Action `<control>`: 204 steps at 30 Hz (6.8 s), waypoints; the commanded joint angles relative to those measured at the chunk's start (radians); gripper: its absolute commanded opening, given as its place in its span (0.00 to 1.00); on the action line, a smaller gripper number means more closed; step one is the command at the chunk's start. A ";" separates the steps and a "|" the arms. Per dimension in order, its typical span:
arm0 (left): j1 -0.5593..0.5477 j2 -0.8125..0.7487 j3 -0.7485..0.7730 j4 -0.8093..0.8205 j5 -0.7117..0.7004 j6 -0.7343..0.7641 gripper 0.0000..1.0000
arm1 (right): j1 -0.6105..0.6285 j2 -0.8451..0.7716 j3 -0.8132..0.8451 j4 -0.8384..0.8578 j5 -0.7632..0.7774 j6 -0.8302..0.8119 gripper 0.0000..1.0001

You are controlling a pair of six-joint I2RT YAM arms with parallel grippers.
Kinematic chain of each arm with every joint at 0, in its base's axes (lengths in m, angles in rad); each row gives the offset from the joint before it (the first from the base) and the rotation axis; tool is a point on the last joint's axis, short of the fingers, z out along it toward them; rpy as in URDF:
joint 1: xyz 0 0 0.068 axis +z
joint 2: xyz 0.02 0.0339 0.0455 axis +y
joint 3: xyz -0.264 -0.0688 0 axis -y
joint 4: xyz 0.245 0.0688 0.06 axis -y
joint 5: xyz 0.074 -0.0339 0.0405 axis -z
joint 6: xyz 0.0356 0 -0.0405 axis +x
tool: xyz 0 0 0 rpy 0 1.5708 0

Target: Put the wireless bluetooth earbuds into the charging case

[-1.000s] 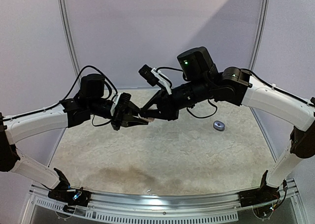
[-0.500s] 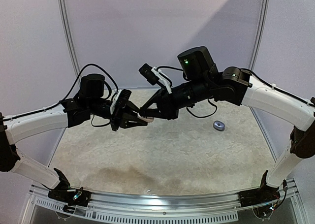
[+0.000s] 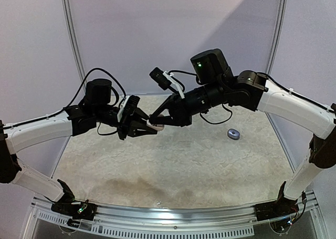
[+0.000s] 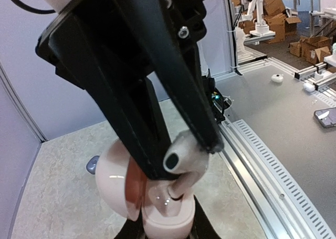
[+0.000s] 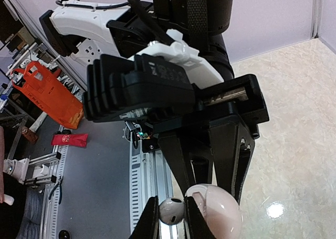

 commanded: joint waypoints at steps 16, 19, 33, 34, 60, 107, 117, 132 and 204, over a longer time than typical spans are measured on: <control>0.003 -0.027 -0.012 0.042 0.002 0.197 0.00 | -0.029 0.081 0.045 -0.186 0.017 -0.001 0.03; 0.002 -0.030 -0.013 0.044 0.014 0.180 0.00 | -0.031 0.081 0.048 -0.188 0.056 0.001 0.05; 0.002 -0.026 -0.006 0.047 0.044 0.043 0.00 | -0.037 0.100 0.069 -0.206 0.091 -0.007 0.14; 0.002 -0.026 -0.006 0.048 0.045 0.038 0.00 | -0.039 0.101 0.067 -0.210 0.093 -0.008 0.14; 0.002 -0.023 -0.006 0.030 0.040 0.173 0.00 | -0.051 0.110 0.101 -0.246 0.083 0.006 0.08; 0.001 -0.016 0.005 0.057 0.116 -0.075 0.00 | -0.062 0.200 0.252 -0.348 0.192 0.006 0.27; 0.002 -0.017 0.004 0.062 0.109 -0.066 0.00 | -0.067 0.196 0.249 -0.382 0.205 -0.009 0.29; 0.001 -0.017 0.002 0.070 0.125 -0.077 0.00 | -0.071 0.211 0.271 -0.358 0.200 0.005 0.30; 0.009 -0.029 -0.054 0.147 -0.264 0.185 0.00 | -0.065 0.182 0.246 -0.140 0.134 0.147 0.25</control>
